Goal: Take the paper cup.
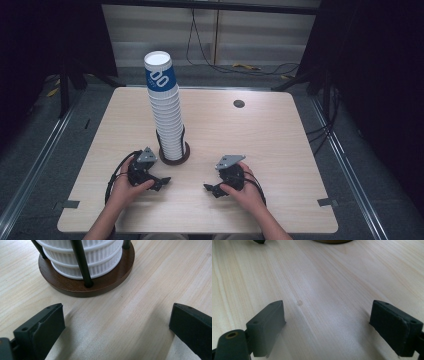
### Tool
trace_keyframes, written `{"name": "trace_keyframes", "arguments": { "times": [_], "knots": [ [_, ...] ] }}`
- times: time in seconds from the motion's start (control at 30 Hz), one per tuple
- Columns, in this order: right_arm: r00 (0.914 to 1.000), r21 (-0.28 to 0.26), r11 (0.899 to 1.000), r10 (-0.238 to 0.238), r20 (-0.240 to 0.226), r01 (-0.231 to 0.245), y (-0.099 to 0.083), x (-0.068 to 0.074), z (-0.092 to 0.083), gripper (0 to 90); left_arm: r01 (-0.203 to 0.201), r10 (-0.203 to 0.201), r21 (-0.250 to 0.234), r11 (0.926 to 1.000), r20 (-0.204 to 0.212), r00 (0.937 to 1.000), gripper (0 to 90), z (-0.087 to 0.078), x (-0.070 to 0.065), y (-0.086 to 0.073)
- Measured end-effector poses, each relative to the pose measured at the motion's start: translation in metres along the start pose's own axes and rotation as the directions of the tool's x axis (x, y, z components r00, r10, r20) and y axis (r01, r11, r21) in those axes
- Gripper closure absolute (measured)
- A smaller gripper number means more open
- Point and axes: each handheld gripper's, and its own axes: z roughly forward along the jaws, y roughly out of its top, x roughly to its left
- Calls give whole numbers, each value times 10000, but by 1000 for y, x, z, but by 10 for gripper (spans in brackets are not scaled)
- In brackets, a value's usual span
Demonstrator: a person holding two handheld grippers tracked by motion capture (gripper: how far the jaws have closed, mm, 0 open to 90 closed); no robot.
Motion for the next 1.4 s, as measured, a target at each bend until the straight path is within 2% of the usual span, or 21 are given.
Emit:
{"name": "trace_keyframes", "arguments": {
  "times": [0.27, 0.33, 0.4, 0.43, 0.5, 0.53, 0.57, 0.63, 0.73, 0.8, 0.83, 0.93, 0.97, 1.0, 1.13, 1.17, 1.4],
  "knots": [
    [10000, 5, 10000, 17, -3, -17, 1, 0, 1, 119, -22, 22, -13, 10000, 72, 10000, 5, -1, 0, -1],
    [10000, 2, 10000, 13, 2, -13, 1, 0, 1, 119, 91, -92, 156, 9998, 98, 9999, 58, -4, -1, 1],
    [10000, 4, 10000, 19, 3, -19, 1, 0, 1, 119, 257, -266, 243, 9994, 370, 9990, 182, -11, 1, 3],
    [10000, 3, 10000, 19, 16, -19, 1, 0, 1, 119, 520, -541, 311, 9982, 721, 9959, 183, -13, 1, 3],
    [9999, 2, 10000, 72, 78, -72, 1, 0, 0, 119, 626, -661, 424, 9971, 861, 9941, 176, -20, 1, 5],
    [9999, 2, 10000, 72, 78, -72, 1, 0, 0, 119, 626, -661, 424, 9971, 861, 9941, 178, -20, 1, 5],
    [9997, 24, 9998, 191, 170, -191, 0, 2, 0, 119, 503, -548, 562, 9972, 814, 9952, 177, -27, 0, 9],
    [9995, 15, 9997, 230, 213, -230, 0, 2, 0, 119, 536, -583, 447, 9976, 1122, 9920, 174, -32, 1, 12],
    [9994, 14, 9996, 286, 215, -286, 0, 3, 0, 120, 561, -602, 388, 9977, 1137, 9917, 175, -36, 2, 16],
    [9994, -15, 9996, 270, 196, -269, 0, 4, 0, 121, 563, -614, 483, 9972, 1111, 9919, 174, -39, 4, 20],
    [9995, -18, 9996, 273, 169, -273, 0, 5, 0, 127, 369, -447, 674, 9970, 1191, 9919, 174, -44, 6, 24],
    [9995, -55, 9996, 278, 121, -277, 1, 4, 0, 131, 353, -428, 653, 9972, 1183, 9921, 174, -50, 7, 30],
    [9989, -34, 9990, 442, -145, -442, 4, 3, 2, 134, 356, -434, 669, 9971, 1192, 9919, 174, -56, 9, 37],
    [9986, 22, 9989, 464, -247, -464, 7, 2, 2, 134, 158, -247, 775, 9969, 1146, 9931, 174, -60, 10, 41],
    [9984, -24, 9990, 455, -322, -456, 16, 2, 2, 134, 91, -173, 769, 9970, 1071, 9941, 174, -71, 14, 53],
    [9976, -115, 9984, 556, -419, -561, 23, 1, 2, 134, 62, -135, 743, 9972, 987, 9950, 174, -78, 17, 60],
    [9961, -321, 9972, 659, -592, -678, 41, 0, 1, 136, 55, -137, 735, 9973, 1115, 9937, 174, -90, 21, 79]
  ]
}}
